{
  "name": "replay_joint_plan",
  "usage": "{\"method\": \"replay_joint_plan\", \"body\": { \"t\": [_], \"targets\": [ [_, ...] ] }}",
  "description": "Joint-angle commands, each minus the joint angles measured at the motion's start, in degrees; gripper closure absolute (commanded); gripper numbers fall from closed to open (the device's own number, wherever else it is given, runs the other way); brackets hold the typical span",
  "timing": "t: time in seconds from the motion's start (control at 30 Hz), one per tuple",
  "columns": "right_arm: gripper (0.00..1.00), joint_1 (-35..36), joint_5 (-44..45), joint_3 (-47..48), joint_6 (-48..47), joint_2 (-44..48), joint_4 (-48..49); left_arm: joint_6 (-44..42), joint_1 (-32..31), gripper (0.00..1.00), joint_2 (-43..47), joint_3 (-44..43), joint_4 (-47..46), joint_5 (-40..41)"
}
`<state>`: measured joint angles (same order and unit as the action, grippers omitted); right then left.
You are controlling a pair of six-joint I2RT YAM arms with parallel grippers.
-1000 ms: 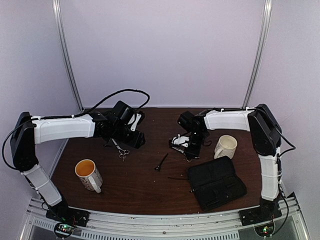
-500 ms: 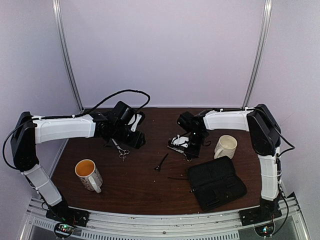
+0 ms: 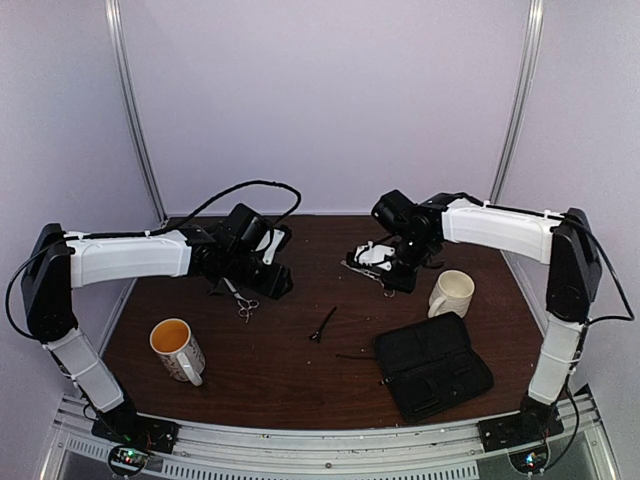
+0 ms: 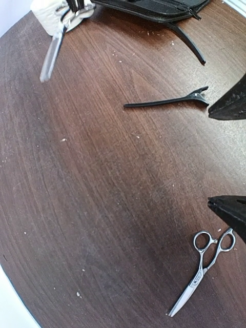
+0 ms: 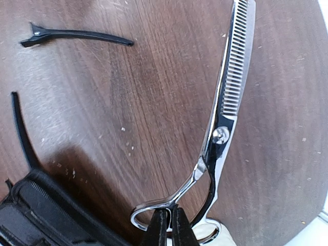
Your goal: Sort the hair-cutting tools
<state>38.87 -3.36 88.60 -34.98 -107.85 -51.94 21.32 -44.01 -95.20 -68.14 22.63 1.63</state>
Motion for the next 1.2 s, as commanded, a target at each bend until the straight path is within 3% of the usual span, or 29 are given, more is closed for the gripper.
{"method": "replay_joint_plan", "body": {
  "t": [0.0,0.33,0.63,0.83,1.17],
  "targets": [
    [1.0,-0.09,0.59,-5.9,-3.09,7.53,-1.72,-1.07,-1.08,0.47,0.97,0.19,-3.26,-3.59],
    [1.0,-3.39,4.11,-33.19,-15.01,34.72,-1.43,-5.31,-7.45,0.46,-6.61,-8.56,-3.65,-17.04],
    [1.0,-8.38,8.28,-48.62,-29.44,55.58,-6.44,-0.45,-10.13,0.46,-16.98,-17.89,-4.58,-26.5],
    [1.0,-10.94,10.71,-54.02,-39.15,57.47,-3.43,1.36,-10.72,0.48,-22.4,-21.05,-6.39,-33.59],
    [1.0,-14.19,12.32,-53.84,-46.57,48.43,3.16,1.96,-11.27,0.48,-28.89,-26.42,-6.37,-36.62]
  ]
}}
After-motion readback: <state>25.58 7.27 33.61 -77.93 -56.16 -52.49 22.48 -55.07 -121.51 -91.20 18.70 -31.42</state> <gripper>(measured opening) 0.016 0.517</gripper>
